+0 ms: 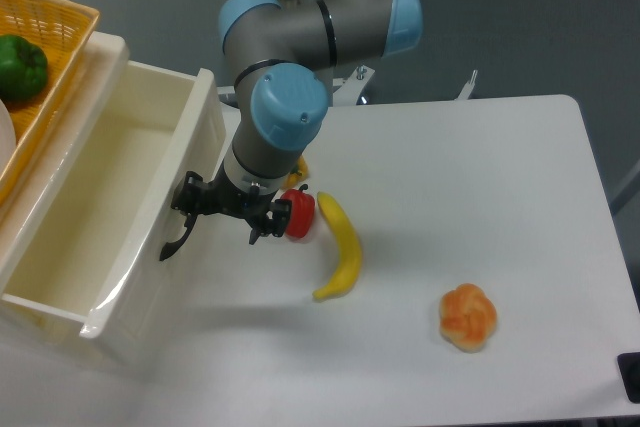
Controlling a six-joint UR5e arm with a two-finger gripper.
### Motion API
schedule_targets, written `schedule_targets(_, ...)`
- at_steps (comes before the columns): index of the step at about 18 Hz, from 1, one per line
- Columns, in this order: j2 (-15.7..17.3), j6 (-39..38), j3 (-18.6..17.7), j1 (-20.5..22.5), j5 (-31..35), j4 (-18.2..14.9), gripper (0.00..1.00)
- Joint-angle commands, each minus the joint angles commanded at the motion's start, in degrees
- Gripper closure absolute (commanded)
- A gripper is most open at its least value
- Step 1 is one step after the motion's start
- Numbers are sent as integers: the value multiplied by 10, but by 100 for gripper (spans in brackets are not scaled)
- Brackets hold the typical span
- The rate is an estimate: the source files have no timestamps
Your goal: Slide open the top white drawer
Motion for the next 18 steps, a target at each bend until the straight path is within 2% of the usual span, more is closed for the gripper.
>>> schedule_targets(18, -2, 1, 18, 25, 11, -7, 0)
